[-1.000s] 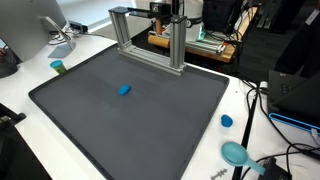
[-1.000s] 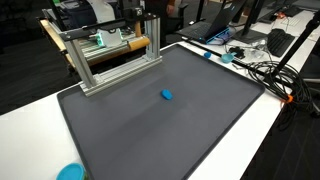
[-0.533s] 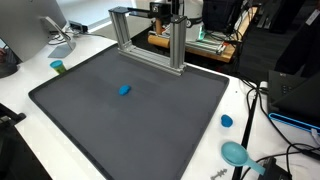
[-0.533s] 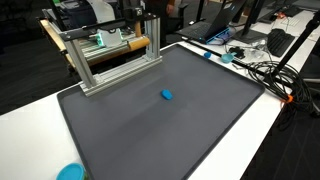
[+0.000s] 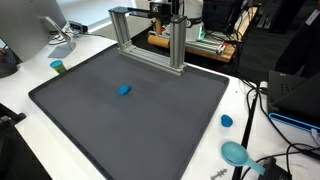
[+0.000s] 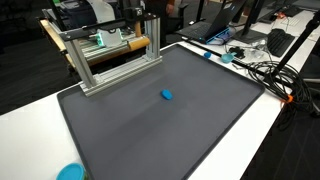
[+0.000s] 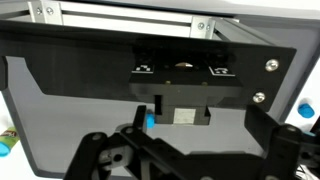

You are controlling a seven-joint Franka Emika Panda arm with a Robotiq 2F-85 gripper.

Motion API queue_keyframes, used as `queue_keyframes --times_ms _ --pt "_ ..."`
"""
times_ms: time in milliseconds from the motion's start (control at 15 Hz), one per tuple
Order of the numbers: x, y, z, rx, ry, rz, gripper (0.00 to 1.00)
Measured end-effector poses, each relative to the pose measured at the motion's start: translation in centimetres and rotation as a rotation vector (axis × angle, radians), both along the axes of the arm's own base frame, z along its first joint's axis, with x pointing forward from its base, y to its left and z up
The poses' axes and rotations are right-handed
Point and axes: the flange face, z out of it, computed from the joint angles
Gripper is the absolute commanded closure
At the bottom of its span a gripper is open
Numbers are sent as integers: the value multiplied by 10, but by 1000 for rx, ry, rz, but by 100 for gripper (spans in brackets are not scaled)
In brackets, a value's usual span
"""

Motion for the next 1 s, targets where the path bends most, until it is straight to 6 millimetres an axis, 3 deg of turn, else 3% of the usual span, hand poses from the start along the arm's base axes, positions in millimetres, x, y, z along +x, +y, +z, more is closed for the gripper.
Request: queue_keyframes --times_ms 1000 --pt "6 8 -26 -8 73 17 0"
